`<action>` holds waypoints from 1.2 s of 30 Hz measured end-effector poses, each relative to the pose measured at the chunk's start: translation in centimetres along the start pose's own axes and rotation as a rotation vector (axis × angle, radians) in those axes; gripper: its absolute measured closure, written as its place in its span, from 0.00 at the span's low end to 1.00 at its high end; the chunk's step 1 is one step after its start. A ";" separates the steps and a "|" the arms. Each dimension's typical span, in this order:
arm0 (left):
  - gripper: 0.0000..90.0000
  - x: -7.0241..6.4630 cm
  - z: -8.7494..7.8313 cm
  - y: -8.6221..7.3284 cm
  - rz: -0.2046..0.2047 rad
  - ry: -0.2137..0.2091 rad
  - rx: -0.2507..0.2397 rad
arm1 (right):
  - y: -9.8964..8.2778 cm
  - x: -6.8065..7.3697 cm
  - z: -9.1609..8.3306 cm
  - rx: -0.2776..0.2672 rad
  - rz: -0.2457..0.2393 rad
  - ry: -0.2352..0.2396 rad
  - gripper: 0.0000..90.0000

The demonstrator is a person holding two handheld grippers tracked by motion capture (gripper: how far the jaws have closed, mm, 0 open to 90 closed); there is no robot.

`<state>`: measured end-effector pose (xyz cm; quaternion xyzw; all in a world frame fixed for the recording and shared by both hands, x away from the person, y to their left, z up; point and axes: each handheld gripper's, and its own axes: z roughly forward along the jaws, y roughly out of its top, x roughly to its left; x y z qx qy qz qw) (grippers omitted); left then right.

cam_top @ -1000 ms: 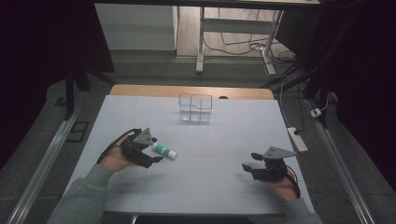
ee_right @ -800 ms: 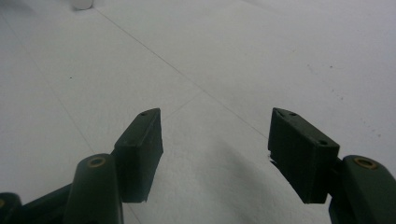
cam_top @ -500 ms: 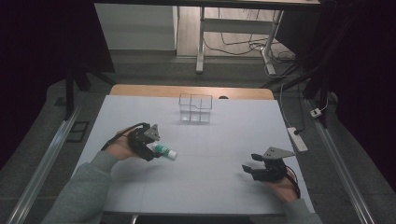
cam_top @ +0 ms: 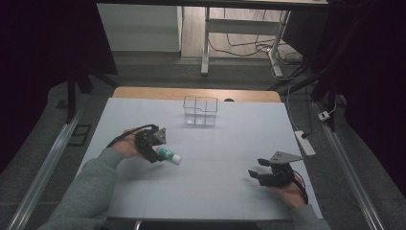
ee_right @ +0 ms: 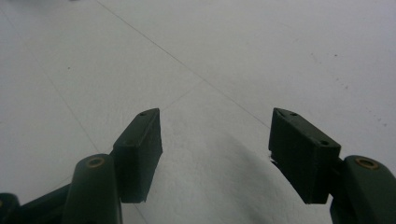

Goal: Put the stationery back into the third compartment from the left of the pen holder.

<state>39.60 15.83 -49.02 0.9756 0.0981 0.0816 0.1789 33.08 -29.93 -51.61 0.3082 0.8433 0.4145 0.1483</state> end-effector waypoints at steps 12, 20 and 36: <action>0.40 0.8 1.1 0.9 0.120 -0.020 0.081 | 0.0 0.0 0.0 -0.008 -0.004 -0.001 0.38; 0.47 0.8 1.6 1.1 0.174 -0.032 0.101 | -0.1 0.0 -0.1 -0.006 -0.005 0.005 0.38; 0.73 0.6 2.0 0.7 0.264 -0.064 0.086 | -0.1 0.0 -0.2 -0.008 -0.002 -0.003 0.38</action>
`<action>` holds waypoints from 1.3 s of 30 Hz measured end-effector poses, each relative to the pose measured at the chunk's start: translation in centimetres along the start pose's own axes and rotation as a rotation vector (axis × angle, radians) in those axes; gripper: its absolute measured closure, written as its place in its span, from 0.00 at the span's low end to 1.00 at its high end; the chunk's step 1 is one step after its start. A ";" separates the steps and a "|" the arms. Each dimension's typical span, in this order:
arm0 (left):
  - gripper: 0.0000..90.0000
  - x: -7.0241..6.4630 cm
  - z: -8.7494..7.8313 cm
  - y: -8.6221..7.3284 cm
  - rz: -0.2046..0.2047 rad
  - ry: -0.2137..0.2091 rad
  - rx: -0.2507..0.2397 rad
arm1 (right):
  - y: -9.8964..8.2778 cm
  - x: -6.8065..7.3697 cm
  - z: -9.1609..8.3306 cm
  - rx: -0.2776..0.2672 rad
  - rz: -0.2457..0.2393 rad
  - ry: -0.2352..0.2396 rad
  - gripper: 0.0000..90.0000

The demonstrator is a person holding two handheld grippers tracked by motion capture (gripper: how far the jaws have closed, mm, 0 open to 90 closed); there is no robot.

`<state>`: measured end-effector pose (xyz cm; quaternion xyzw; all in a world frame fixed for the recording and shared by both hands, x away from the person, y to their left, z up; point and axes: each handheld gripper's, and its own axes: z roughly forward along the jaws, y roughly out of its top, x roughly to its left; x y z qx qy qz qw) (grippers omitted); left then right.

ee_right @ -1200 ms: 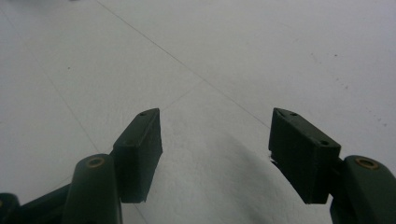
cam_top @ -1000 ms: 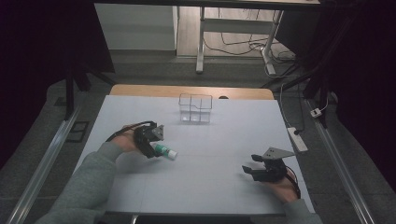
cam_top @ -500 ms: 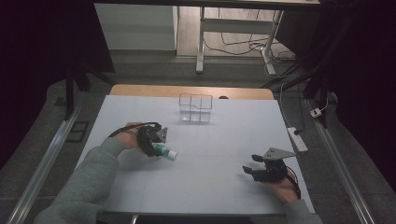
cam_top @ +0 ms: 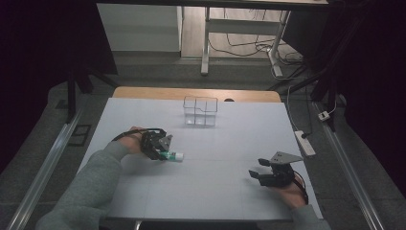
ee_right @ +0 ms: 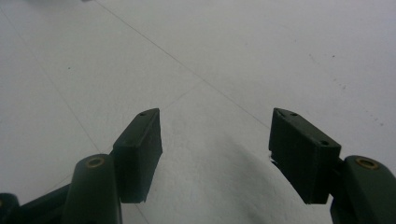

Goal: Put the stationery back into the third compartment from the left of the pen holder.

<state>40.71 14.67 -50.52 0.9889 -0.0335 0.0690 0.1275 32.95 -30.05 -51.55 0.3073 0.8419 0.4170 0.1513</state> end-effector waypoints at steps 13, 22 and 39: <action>0.73 -1.0 -1.6 -1.4 -0.132 0.021 -0.129 | 0.0 0.0 -0.2 -0.025 0.006 -0.007 0.38; 0.73 -2.4 -2.4 -2.3 -0.253 0.043 -0.265 | 0.1 0.1 -0.3 -0.033 0.009 -0.009 0.38; 0.73 -4.7 -3.6 -2.8 -0.472 0.144 -0.457 | 0.1 0.2 -0.3 -0.067 0.022 -0.006 0.38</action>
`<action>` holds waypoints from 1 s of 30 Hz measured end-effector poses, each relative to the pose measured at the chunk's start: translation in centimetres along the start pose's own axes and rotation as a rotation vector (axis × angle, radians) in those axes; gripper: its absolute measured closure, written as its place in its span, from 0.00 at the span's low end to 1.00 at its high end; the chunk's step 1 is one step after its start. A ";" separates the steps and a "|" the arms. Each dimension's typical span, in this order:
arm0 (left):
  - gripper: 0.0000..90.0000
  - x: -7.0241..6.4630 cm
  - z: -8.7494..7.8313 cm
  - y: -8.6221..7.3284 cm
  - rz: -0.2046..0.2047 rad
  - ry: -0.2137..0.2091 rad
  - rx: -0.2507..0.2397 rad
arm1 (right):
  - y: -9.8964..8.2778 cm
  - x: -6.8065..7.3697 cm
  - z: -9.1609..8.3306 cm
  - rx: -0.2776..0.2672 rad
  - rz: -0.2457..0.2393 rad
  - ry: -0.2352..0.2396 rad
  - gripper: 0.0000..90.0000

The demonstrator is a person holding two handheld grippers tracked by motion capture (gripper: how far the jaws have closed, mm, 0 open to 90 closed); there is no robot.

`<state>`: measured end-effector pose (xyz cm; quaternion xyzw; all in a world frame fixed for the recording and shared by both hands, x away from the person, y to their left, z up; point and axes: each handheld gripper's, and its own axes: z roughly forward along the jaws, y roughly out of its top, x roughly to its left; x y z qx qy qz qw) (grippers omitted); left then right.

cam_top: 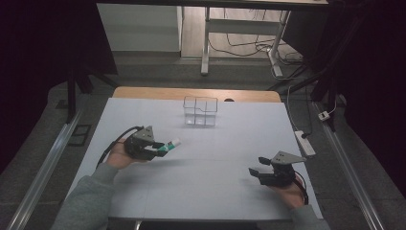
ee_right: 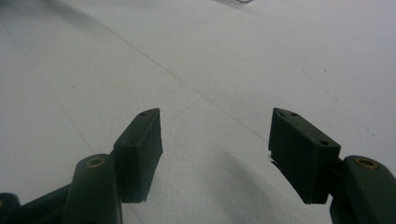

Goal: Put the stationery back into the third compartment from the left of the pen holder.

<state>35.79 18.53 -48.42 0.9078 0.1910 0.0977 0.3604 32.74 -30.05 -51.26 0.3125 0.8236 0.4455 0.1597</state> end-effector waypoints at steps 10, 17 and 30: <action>0.73 -1.8 -1.0 0.1 -0.066 0.050 -0.118 | 0.1 0.0 -0.1 -0.021 -0.003 -0.002 0.38; 0.73 -2.9 -1.1 0.4 -0.095 0.068 -0.180 | 0.2 0.0 -0.3 -0.038 -0.002 -0.006 0.38; 0.73 -4.3 -0.2 0.7 -0.115 0.060 -0.230 | 0.9 0.7 0.1 -0.068 -0.005 0.010 0.38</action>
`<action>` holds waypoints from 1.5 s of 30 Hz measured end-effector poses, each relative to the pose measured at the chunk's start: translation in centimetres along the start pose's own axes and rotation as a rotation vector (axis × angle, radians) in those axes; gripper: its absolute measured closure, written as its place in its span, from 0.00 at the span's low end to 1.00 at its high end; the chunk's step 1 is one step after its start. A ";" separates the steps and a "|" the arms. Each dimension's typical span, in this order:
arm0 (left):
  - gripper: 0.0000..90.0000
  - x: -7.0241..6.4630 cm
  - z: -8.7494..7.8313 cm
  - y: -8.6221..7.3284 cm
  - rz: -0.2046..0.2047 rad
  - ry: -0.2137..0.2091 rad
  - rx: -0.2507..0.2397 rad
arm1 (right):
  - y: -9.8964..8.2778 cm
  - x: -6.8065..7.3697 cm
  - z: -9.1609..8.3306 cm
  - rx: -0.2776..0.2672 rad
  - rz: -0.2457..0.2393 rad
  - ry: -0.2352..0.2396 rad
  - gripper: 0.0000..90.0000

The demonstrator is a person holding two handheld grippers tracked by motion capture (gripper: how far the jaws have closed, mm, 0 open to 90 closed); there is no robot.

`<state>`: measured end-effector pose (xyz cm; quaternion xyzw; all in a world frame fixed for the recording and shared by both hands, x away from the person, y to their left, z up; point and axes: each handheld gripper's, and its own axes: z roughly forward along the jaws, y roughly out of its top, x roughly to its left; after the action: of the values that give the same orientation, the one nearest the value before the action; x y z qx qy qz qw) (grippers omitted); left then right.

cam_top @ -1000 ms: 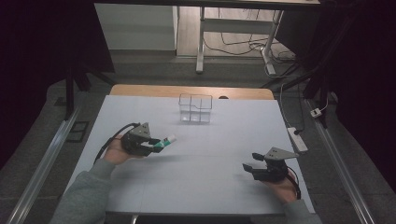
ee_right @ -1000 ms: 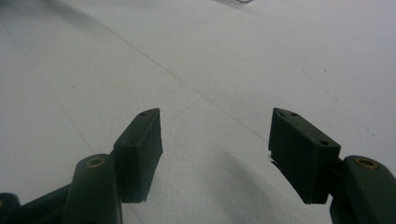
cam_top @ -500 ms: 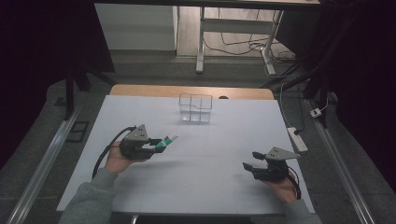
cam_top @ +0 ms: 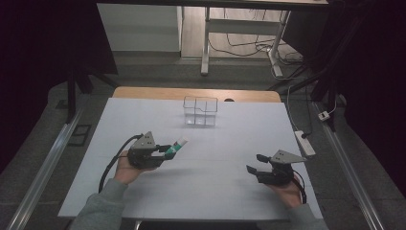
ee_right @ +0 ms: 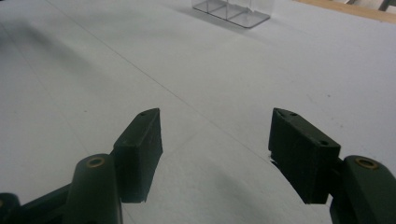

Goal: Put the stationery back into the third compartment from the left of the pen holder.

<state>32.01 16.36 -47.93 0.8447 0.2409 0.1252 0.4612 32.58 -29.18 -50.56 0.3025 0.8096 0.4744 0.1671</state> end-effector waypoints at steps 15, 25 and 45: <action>0.73 -1.0 2.1 0.4 0.006 -0.001 -0.016 | 0.8 1.6 1.3 -0.025 -0.009 0.048 0.38; 0.73 -1.8 2.9 1.0 0.019 -0.008 -0.043 | 1.6 2.5 2.4 -0.040 -0.001 0.077 0.38; 0.73 -3.1 5.8 1.7 0.055 -0.013 -0.029 | 3.7 4.8 5.0 -0.069 -0.003 0.157 0.37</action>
<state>32.38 9.80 -49.56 0.8451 0.2130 0.1357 0.4712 32.92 -21.36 -49.77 0.2574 0.8040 0.5238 0.1143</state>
